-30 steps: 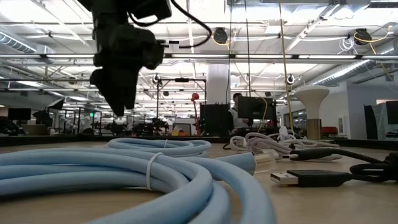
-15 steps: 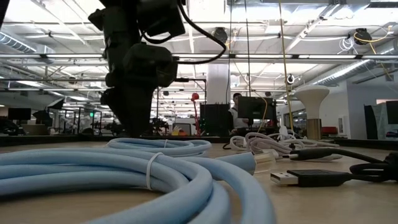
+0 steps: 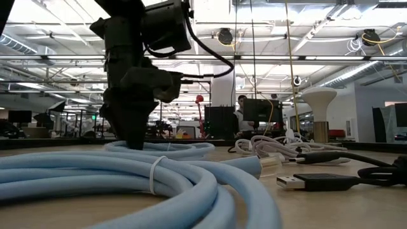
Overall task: Pick & Place USB Port
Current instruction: Put the top light blue HDMI cable into the gray bin
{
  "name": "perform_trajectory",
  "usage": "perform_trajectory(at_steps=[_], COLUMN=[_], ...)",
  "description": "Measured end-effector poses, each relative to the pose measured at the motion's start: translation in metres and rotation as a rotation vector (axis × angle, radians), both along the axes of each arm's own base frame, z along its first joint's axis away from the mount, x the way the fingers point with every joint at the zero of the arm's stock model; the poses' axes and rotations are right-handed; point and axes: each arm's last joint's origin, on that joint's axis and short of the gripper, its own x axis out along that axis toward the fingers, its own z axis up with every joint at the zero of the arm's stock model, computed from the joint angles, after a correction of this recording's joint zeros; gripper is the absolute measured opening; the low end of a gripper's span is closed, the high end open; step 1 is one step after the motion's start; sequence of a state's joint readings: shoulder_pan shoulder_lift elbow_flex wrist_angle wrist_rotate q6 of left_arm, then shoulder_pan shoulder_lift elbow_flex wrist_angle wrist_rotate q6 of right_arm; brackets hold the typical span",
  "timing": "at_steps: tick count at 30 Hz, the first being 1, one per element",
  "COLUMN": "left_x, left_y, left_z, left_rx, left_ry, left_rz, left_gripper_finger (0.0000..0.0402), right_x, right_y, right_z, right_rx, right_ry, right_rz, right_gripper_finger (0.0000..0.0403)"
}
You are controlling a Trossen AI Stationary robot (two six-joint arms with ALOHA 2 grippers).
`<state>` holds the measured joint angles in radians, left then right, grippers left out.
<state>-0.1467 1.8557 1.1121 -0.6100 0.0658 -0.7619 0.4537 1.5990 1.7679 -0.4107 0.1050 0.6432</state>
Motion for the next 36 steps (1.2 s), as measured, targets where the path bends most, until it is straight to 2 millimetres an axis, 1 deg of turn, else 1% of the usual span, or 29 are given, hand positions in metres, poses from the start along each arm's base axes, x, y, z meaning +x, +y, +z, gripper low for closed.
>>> perform_trajectory(at_steps=[2, 3, 4, 6, 7, 9, 13, 16, 19, 22, 25, 27, 30, 32, 34, 36], left_x=[-0.001, -0.003, -0.005, -0.011, -0.014, -0.019, -0.039, -0.06, -0.084, -0.104, -0.12, -0.126, -0.134, -0.138, -0.143, -0.146], left_y=[-0.002, -0.003, -0.004, -0.004, -0.003, -0.002, -0.004, -0.015, -0.033, -0.059, -0.093, -0.115, -0.147, -0.164, -0.177, -0.186], left_z=[0.002, 0.004, 0.006, 0.019, 0.029, 0.057, 0.108, 0.141, 0.159, 0.171, 0.181, 0.182, 0.175, 0.169, 0.159, 0.148], left_rx=[0.001, 0.019, 0.038, 0.087, 0.117, 0.152, 0.177, 0.156, 0.167, 0.165, 0.136, 0.116, 0.137, 0.175, 0.229, 0.275], left_ry=[-0.003, -0.001, 0.012, 0.05, 0.059, 0.046, 0.002, -0.01, 0.061, 0.128, 0.089, 0.056, 0.051, 0.065, 0.113, 0.169], left_rz=[-0.026, -0.036, -0.037, -0.053, -0.065, -0.093, -0.181, -0.261, -0.328, -0.392, -0.453, -0.467, -0.482, -0.503, -0.528, -0.555], left_gripper_finger=[0.0037, 0.0029, 0.0028, 0.0028, 0.0028, 0.0028, 0.0028, 0.0028, 0.0028, 0.0028, 0.0028, 0.0028, 0.0028, 0.0028, 0.0028, 0.0028], right_x=[0.0, 0.0, 0.0, 0.0, 0.0, 0.0, -0.001, -0.001, -0.002, -0.002, -0.003, -0.003, -0.002, -0.001, 0.001, 0.002], right_y=[0.0, 0.0, 0.0, 0.0, 0.0, 0.0, 0.0, -0.001, 0.0, 0.001, 0.001, 0.001, -0.001, -0.003, -0.006, -0.009], right_z=[0.0, 0.0, 0.0, 0.0, 0.0, -0.001, -0.002, -0.003, -0.004, -0.004, -0.005, -0.005, -0.005, -0.005, -0.005, -0.005], right_rx=[-0.001, -0.002, -0.003, -0.005, -0.008, -0.014, -0.027, -0.034, -0.038, -0.046, -0.052, -0.056, -0.059, -0.059, -0.057, -0.051], right_ry=[0.002, 0.001, 0.001, 0.001, 0.002, 0.006, 0.015, 0.029, 0.035, 0.037, 0.039, 0.039, 0.04, 0.041, 0.041, 0.044], right_rz=[0.0, 0.0, 0.001, 0.002, 0.003, 0.004, 0.006, 0.007, 0.011, 0.016, 0.018, 0.019, 0.013, 0.006, -0.002, -0.016], right_gripper_finger=[0.0171, 0.0171, 0.0171, 0.0171, 0.0171, 0.0171, 0.0171, 0.0171, 0.0171, 0.0171, 0.0171, 0.0171, 0.0171, 0.0171, 0.0171, 0.0171])
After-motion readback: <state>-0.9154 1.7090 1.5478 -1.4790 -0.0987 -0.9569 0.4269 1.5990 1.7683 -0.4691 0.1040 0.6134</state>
